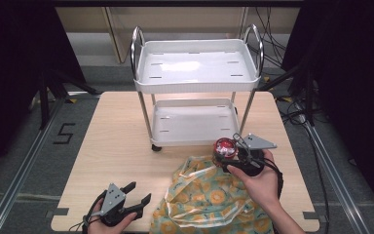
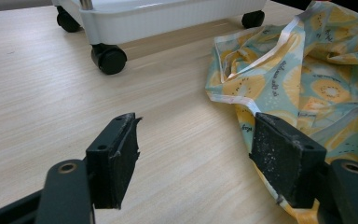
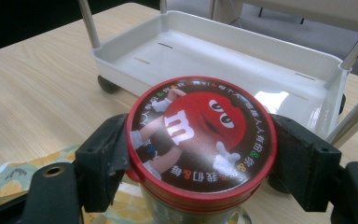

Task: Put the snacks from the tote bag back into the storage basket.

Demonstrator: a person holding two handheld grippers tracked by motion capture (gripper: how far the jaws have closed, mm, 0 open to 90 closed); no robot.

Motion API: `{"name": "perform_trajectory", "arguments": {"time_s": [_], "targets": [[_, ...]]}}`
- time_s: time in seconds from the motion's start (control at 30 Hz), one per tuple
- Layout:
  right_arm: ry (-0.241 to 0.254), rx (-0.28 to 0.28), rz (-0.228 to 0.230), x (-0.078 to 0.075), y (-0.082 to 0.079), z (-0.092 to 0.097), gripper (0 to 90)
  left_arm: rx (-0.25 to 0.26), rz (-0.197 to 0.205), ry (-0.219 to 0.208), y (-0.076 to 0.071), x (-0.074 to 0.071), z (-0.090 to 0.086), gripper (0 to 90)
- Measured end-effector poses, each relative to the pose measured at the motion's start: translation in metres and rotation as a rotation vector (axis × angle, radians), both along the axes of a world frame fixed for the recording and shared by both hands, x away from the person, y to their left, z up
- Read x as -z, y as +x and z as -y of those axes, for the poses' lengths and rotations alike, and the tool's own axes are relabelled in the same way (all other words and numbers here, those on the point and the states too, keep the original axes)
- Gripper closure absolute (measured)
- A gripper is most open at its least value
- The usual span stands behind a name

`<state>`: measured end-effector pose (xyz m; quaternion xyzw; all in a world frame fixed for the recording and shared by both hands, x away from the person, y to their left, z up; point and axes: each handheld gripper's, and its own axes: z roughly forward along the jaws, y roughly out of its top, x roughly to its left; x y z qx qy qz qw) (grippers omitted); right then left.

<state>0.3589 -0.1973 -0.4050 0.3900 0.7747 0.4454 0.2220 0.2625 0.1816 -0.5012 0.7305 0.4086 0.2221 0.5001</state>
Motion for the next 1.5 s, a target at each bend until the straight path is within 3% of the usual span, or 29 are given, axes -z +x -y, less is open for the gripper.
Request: {"name": "perform_trajectory", "arguments": {"time_s": [0.07, 0.13, 0.23, 0.33, 0.43, 0.47, 0.57, 0.73, 0.87, 0.93, 1.13, 1.23, 1.27, 1.3, 1.5], "targets": [[-0.024, -0.019, 0.02, 0.0, 0.002, 0.002, 26.0, 0.0, 0.0, 0.0, 0.0, 0.0, 0.0, 31.1], [-0.006, -0.002, 0.006, -0.001, 0.001, 0.001, 26.0, 0.001, 0.0, 0.0, 0.0, 0.0, 0.0, 31.1], [-0.016, -0.002, 0.028, -0.001, 0.004, 0.002, 26.0, -0.001, 0.0, 0.001, 0.0, 0.0, 0.0, 31.1], [-0.005, 0.002, -0.005, 0.0, 0.003, 0.001, 26.0, -0.001, 0.0, 0.001, 0.0, 0.0, 0.0, 31.1], [0.001, 0.007, -0.007, 0.0, 0.004, -0.001, 26.0, -0.003, 0.003, -0.01, 0.0, 0.0, 0.001, 31.1], [-0.014, -0.004, 0.015, 0.0, 0.006, 0.0, 26.0, -0.005, 0.002, -0.011, 0.0, 0.0, 0.001, 31.1], [-0.002, 0.001, 0.0, -0.001, 0.005, -0.001, 26.0, 0.007, 0.012, 0.002, 0.001, 0.0, 0.0, 31.1], [0.002, 0.01, 0.005, -0.001, 0.006, -0.002, 26.1, -0.004, 0.002, -0.011, 0.0, 0.0, 0.001, 31.1], [-0.011, -0.004, 0.027, -0.002, 0.008, 0.0, 26.0, 0.008, 0.013, 0.002, 0.001, 0.0, 0.0, 31.1], [0.004, 0.012, 0.008, -0.002, 0.007, -0.002, 26.0, 0.008, 0.013, 0.002, 0.001, 0.0, 0.0, 31.1], [-0.02, 0.003, 0.046, -0.003, 0.011, 0.001, 26.1, 0.011, 0.012, 0.016, 0.001, -0.001, -0.002, 31.1], [-0.018, 0.007, 0.048, -0.003, 0.011, 0.0, 26.0, 0.007, 0.014, 0.001, 0.001, 0.0, -0.001, 31.1], [-0.023, 0.005, 0.045, -0.004, 0.012, 0.001, 26.0, 0.01, 0.013, 0.016, 0.001, -0.001, -0.002, 31.1], [-0.001, 0.011, 0.012, -0.004, 0.01, -0.001, 26.0, 0.009, 0.013, 0.013, 0.001, -0.001, -0.001, 31.1], [0.008, 0.023, 0.031, -0.004, 0.012, -0.002, 26.0, 0.009, 0.013, 0.014, 0.001, -0.001, -0.002, 31.1]]}}
